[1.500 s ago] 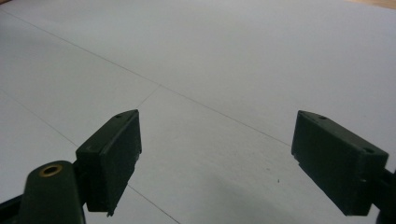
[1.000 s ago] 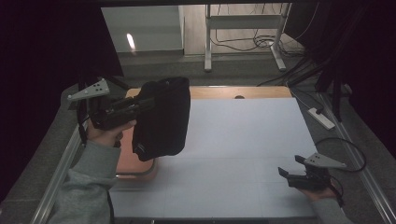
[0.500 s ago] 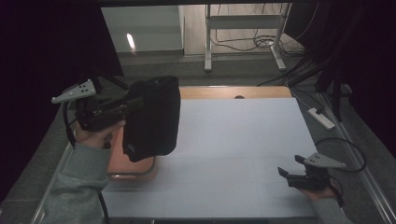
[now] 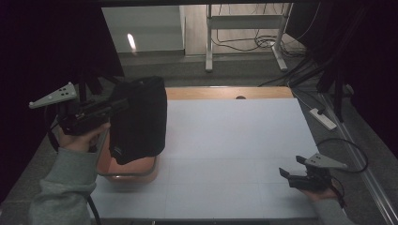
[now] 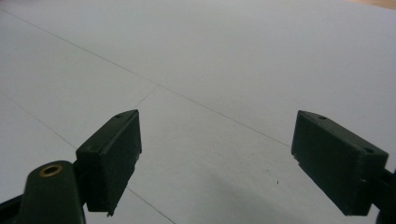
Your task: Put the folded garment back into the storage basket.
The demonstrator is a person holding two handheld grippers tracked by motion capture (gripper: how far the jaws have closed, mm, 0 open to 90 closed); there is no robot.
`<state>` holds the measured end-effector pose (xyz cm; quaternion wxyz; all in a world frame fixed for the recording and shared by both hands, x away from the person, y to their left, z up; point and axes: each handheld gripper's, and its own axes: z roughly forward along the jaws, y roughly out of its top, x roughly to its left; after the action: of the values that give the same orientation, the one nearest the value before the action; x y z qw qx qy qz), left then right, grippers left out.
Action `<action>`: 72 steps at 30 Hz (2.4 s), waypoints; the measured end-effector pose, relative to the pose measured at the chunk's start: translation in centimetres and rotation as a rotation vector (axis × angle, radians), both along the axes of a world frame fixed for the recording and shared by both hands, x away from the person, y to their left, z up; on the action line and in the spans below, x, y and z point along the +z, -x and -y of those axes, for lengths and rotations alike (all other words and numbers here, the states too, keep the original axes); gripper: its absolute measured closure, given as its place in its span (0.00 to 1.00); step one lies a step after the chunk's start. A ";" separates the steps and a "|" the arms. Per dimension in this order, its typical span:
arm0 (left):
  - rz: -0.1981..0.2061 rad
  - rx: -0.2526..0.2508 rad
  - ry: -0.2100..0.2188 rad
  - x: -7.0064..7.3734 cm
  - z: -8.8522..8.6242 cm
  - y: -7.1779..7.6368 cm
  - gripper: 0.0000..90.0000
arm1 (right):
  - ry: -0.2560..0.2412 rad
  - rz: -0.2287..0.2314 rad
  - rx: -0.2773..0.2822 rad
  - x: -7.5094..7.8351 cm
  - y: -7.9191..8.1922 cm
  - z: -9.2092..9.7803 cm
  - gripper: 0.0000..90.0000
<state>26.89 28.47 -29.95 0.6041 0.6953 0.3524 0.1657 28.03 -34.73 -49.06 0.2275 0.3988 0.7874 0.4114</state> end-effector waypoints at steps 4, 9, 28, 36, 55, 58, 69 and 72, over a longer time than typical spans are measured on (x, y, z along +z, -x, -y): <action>-0.001 0.008 -0.006 -0.1 -0.7 0.3 0.75 | 0.003 -0.001 0.000 0.0 0.0 0.0 0.19; -0.008 0.018 -0.006 -0.3 -1.3 0.6 0.75 | 0.004 -0.001 0.000 0.0 0.0 0.0 0.19; -0.076 0.036 -0.014 -3.4 -2.9 0.5 0.75 | 0.006 -0.003 -0.002 -0.1 -0.1 -0.1 0.19; -0.109 0.037 -0.019 -4.7 -3.2 0.2 0.75 | 0.007 -0.002 -0.001 -0.1 -0.1 -0.1 0.19; -0.225 0.032 -0.076 -8.0 -3.1 -2.7 0.75 | 0.010 -0.003 -0.005 -0.1 -0.1 0.0 0.19; -0.244 0.041 -0.072 -8.4 -3.3 -3.4 0.75 | 0.011 -0.003 -0.005 -0.1 -0.1 0.0 0.19; -0.351 0.109 -0.137 -10.6 -3.7 -6.9 0.75 | 0.008 -0.004 -0.009 -0.2 -0.1 0.1 0.19; -0.377 0.131 -0.163 -11.3 -3.6 -7.6 0.75 | 0.008 -0.007 -0.010 -0.2 -0.1 0.1 0.19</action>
<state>34.46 32.06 -41.24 0.4573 0.7360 0.4892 0.0995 28.08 -34.87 -49.21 0.2284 0.4031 0.7877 0.4060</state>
